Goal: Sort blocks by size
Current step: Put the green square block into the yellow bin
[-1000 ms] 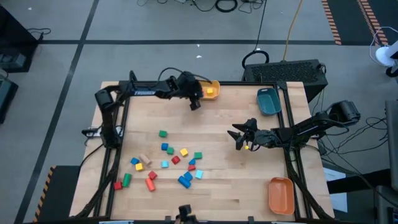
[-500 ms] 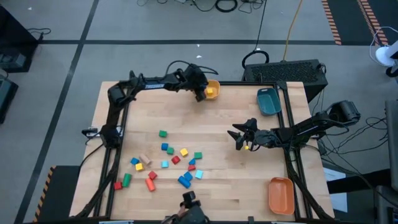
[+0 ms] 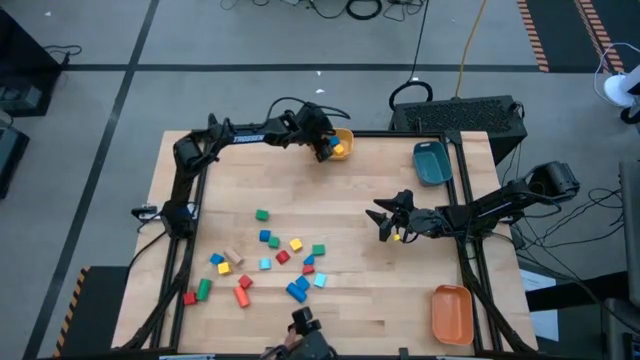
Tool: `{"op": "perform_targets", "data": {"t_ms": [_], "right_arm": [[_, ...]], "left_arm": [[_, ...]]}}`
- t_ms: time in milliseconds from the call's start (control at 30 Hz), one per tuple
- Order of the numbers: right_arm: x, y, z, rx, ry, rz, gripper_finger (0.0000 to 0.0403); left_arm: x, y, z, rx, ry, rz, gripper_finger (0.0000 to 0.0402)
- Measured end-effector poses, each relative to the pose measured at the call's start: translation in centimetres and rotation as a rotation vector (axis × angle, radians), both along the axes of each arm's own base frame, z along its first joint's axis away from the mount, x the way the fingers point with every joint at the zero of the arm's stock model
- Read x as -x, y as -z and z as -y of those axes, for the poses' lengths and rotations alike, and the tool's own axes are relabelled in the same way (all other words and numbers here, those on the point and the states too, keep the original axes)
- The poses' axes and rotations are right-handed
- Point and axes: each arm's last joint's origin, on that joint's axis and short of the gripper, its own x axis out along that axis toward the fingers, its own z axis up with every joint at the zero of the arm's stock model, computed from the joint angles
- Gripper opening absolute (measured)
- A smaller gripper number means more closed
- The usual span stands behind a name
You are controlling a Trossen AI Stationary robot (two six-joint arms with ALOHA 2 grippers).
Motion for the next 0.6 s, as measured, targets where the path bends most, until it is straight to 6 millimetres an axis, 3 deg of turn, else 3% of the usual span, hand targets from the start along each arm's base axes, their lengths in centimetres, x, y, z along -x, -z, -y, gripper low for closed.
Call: {"op": "perform_targets", "data": {"t_ms": [167, 600], "right_arm": [[0.0, 0.0, 0.0, -0.008, 0.003, 0.004, 0.0228], [0.0, 0.0, -0.3, -0.021, -0.016, 0.013, 0.0228]], "left_arm": [[0.7, -1.3, 1.1, 0.039, 0.016, -0.057, 0.0181], [3.4, -6.9, 7.0, 0.116, 0.180, -0.240, 0.0182]]}}
